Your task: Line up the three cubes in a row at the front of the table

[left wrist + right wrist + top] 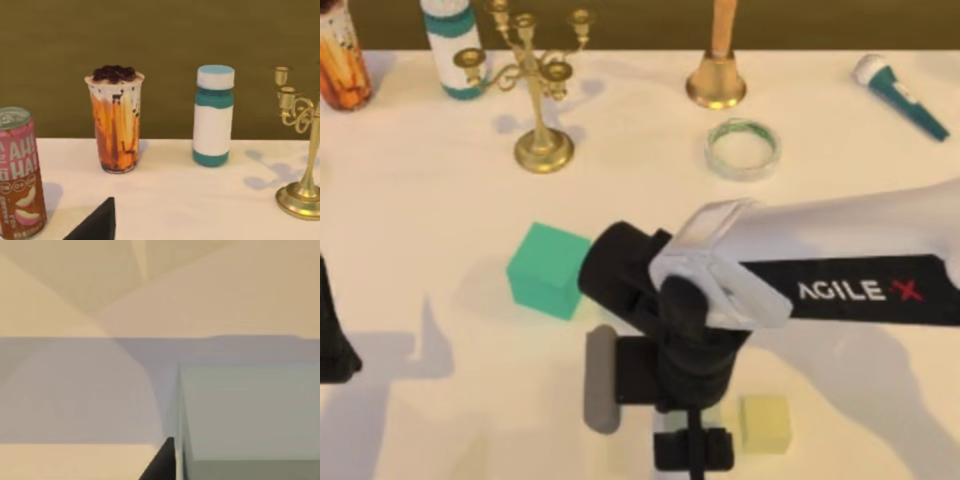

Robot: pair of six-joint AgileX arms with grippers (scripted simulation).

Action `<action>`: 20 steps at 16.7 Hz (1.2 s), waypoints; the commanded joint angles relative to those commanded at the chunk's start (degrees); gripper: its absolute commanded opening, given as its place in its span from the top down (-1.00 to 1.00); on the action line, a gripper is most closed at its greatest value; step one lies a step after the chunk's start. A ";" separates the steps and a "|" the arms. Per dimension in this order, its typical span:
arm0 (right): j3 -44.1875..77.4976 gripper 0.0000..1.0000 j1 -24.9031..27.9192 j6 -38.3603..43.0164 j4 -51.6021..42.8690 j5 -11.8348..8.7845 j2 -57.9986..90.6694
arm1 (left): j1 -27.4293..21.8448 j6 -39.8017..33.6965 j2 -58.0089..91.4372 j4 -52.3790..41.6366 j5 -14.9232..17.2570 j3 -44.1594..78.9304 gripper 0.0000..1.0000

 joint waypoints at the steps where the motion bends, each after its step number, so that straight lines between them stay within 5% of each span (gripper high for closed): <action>1: 0.00 -0.81 0.00 0.00 0.00 0.00 0.00 | 0.00 0.00 0.00 0.00 0.00 0.00 -1.00; 3: 0.00 -1.00 0.00 0.00 0.00 0.00 0.00 | 0.00 0.00 0.00 0.00 0.00 0.00 -1.00; 13: 0.66 -1.00 0.03 -0.08 -1.00 -0.02 -0.37 | 0.00 0.00 0.00 0.00 0.00 0.00 -1.00; 20: 7.83 -1.00 0.38 -0.31 -13.53 -0.08 -5.41 | 0.00 0.00 0.00 0.00 0.00 0.00 -1.00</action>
